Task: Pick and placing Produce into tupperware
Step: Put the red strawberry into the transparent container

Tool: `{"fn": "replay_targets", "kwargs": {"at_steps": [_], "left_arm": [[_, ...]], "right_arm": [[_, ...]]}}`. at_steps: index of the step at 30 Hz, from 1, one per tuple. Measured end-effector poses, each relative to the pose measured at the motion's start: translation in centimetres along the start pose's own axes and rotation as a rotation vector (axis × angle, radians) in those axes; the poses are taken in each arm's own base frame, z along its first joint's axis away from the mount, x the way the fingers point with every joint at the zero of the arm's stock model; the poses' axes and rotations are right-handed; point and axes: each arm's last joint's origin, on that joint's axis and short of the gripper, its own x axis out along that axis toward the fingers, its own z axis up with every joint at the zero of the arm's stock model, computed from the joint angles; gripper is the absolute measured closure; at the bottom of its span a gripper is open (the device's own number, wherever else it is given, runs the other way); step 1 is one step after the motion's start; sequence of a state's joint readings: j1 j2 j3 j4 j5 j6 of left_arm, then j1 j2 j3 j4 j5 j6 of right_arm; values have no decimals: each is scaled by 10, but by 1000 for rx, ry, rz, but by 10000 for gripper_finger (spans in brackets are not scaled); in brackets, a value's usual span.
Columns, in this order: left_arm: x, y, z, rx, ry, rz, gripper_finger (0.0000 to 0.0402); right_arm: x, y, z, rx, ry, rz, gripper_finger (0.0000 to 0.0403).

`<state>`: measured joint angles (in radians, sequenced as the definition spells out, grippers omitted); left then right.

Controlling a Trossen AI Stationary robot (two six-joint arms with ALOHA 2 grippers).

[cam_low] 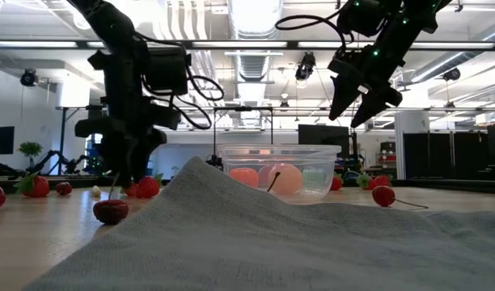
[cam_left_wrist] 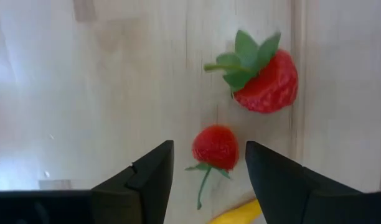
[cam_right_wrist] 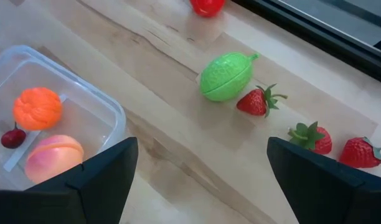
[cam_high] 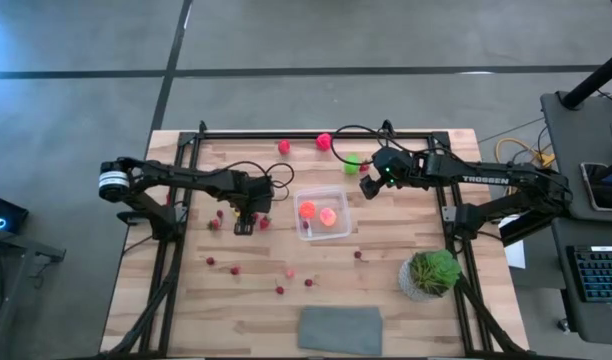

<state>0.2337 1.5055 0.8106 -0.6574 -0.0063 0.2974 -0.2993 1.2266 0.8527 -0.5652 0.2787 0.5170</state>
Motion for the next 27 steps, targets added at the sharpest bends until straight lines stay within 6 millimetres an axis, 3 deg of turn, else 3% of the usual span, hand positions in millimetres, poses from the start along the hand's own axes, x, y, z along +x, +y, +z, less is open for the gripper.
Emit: {"fn": "replay_targets", "kwargs": {"at_steps": [13,22,27], "left_arm": [[11,1,1,0,31,17,220],[12,0,-1,0,38,22,291],[12,1,-1,-1,37,23,306]], "right_arm": [[0,0,0,-5,-1,-2,53],[0,0,0,-5,-1,-2,53],[0,0,0,-5,-1,-2,53]]}}
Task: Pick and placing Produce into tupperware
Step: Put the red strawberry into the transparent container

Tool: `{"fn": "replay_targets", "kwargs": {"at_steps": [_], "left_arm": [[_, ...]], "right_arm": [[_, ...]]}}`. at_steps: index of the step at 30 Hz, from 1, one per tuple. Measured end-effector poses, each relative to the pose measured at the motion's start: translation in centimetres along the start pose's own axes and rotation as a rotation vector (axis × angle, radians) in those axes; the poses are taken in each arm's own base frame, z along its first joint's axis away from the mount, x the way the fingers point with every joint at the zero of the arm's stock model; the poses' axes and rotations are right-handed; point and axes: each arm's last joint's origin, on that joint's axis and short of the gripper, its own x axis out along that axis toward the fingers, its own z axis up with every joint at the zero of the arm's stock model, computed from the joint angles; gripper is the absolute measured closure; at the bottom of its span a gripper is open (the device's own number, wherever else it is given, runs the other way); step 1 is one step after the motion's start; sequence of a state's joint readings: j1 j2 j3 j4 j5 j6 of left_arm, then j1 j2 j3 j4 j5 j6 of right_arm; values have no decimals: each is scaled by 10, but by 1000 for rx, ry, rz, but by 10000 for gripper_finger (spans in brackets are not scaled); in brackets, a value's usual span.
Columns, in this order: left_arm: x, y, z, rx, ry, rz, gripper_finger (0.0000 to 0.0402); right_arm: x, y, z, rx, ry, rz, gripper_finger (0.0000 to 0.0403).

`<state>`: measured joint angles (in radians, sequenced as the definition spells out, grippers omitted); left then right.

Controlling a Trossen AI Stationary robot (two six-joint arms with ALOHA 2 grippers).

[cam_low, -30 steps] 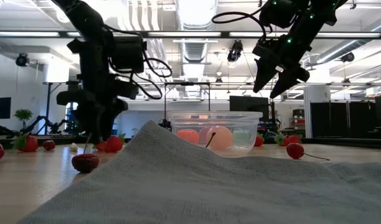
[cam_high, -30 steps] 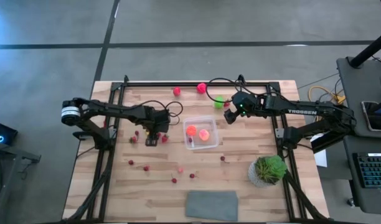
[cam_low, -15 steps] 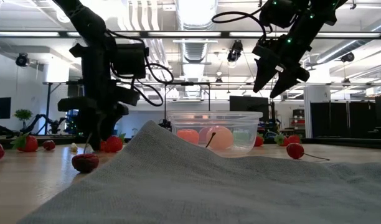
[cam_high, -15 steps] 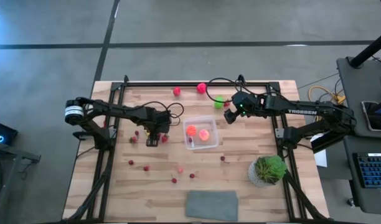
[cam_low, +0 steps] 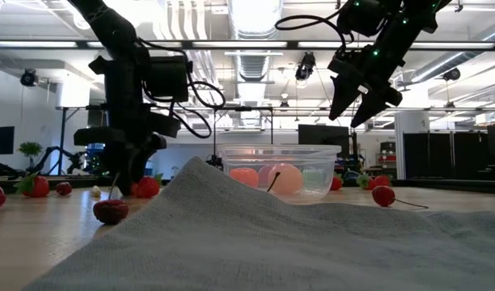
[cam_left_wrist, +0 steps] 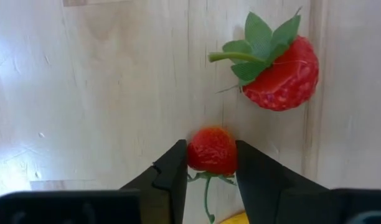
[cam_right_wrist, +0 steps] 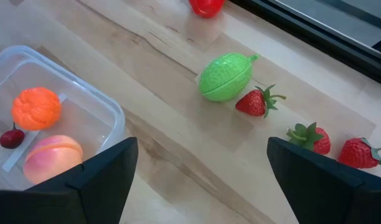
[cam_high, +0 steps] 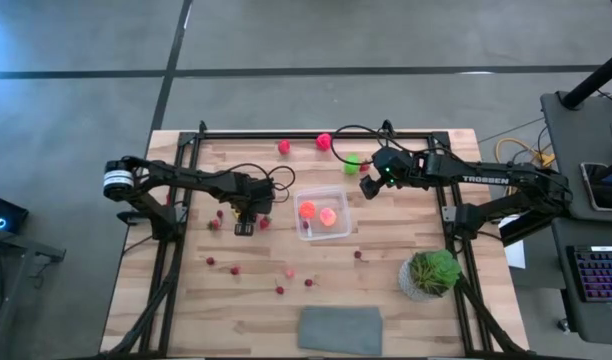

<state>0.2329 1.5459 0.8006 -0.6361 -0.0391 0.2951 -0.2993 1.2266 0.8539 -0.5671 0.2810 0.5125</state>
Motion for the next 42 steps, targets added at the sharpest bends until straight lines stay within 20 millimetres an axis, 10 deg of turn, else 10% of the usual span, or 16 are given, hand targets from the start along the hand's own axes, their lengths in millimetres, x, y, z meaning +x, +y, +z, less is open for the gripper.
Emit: {"fn": "replay_targets", "kwargs": {"at_steps": [8,21,42], "left_arm": [[-11,3,6,-4,-25,36,300],[-99,26,80,-2,-476,60,300],[-51,31,170,-240,-520,-168,273]], "right_arm": [[0,0,0,0,0,0,53],[0,1,-1,2,20,27,53],[-34,-8,4,36,-84,99,53]]}}
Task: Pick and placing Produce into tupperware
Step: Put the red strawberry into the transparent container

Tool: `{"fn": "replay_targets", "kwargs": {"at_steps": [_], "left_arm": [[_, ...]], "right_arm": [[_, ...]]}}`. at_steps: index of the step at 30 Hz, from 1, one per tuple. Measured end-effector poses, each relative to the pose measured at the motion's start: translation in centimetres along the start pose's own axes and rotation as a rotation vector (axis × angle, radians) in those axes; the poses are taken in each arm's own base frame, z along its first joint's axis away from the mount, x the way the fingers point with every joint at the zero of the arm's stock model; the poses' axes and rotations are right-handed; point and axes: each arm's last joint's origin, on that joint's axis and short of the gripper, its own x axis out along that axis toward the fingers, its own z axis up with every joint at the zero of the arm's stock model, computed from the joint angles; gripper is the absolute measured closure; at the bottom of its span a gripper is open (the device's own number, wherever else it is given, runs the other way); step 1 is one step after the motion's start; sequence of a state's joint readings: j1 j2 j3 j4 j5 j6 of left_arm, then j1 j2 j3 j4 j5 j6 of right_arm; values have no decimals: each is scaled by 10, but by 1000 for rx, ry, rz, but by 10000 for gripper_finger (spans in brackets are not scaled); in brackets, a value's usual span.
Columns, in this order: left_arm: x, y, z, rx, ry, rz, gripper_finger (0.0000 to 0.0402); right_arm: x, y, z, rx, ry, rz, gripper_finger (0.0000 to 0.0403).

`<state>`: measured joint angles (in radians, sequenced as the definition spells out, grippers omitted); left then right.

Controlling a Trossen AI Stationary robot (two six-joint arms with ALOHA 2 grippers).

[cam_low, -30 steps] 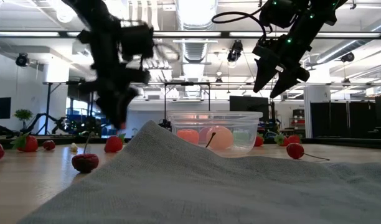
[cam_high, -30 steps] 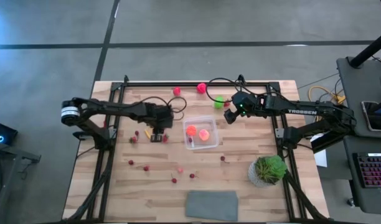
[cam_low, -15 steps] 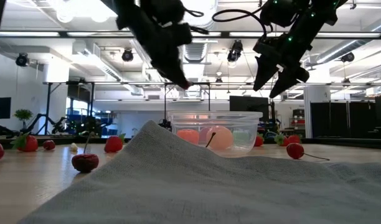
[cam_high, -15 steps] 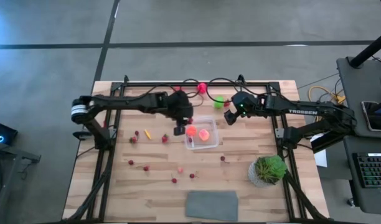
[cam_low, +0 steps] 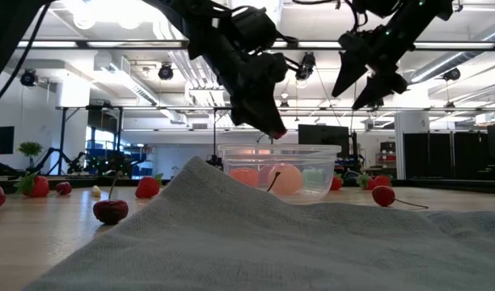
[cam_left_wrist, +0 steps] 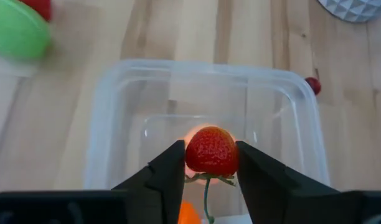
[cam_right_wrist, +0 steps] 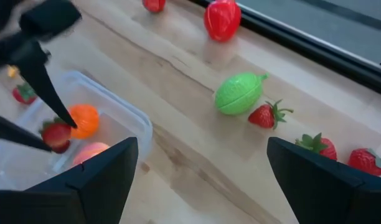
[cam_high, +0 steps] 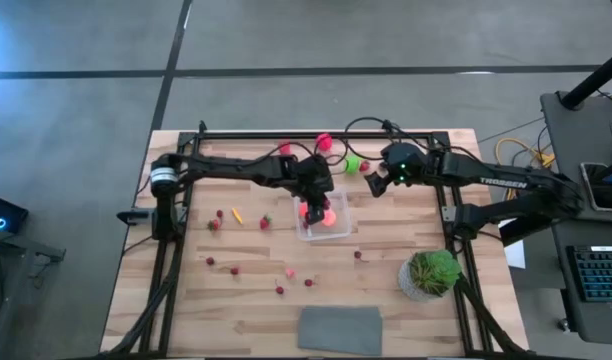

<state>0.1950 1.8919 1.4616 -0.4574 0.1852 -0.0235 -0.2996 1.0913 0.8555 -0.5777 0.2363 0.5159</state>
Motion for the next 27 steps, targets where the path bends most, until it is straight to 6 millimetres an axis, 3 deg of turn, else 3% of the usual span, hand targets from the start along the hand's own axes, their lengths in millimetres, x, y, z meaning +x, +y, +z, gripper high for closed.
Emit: {"fn": "replay_targets", "kwargs": {"at_steps": [6,10,17,27], "left_arm": [[-1,-6,-7,-88,49,83,207],[-16,-6,-9,-113,101,160,176],[-73,-16,-3,-195,23,175,169],[-164,-27,4,-192,-239,315,169]], "right_arm": [[-11,-3,-1,-4,-16,9,53],[-15,-7,-3,15,-11,-46,54],[-4,-57,-10,287,272,-355,66],[53,-108,2,397,419,-431,74]]}}
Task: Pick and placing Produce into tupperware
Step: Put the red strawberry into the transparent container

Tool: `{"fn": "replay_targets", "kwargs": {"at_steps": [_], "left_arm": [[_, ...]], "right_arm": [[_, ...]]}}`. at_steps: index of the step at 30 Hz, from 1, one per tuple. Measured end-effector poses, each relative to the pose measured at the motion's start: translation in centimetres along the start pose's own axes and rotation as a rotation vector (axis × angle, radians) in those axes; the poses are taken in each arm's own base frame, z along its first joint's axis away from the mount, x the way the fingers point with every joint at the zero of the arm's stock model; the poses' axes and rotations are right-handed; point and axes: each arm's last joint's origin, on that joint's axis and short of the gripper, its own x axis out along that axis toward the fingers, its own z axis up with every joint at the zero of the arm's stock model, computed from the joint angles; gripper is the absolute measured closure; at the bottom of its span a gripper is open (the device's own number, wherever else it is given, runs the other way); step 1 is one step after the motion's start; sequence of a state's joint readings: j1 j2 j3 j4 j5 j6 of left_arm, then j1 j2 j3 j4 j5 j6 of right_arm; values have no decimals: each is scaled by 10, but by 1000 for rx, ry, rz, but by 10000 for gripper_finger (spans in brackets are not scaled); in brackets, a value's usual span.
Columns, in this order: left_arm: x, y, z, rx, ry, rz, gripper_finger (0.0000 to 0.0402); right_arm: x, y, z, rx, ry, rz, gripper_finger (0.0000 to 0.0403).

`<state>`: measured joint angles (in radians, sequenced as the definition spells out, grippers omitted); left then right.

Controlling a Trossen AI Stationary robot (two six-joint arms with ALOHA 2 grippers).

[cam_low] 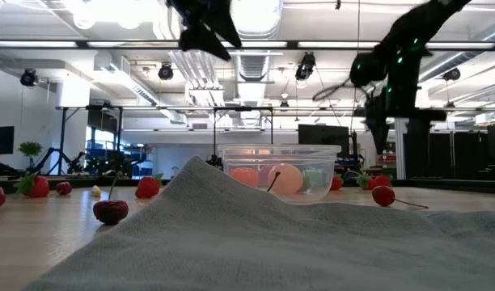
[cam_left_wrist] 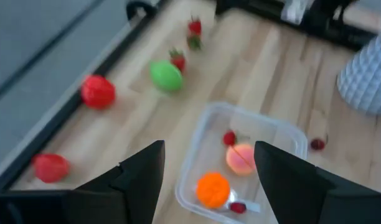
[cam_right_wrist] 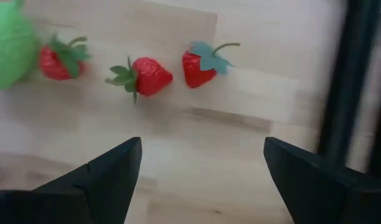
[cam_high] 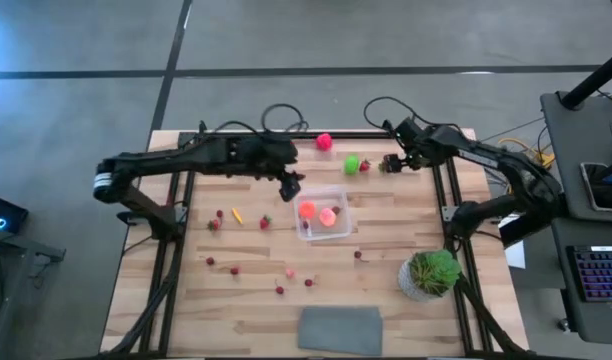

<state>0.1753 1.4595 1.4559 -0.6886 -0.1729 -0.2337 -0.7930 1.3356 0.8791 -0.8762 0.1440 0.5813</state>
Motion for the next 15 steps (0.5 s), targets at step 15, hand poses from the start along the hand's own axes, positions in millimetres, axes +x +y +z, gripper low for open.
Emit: {"fn": "replay_targets", "kwargs": {"at_steps": [15], "left_arm": [[-54,10,6,22,-140,17,169]], "right_arm": [[52,9,40,63,54,-54,76]]}}
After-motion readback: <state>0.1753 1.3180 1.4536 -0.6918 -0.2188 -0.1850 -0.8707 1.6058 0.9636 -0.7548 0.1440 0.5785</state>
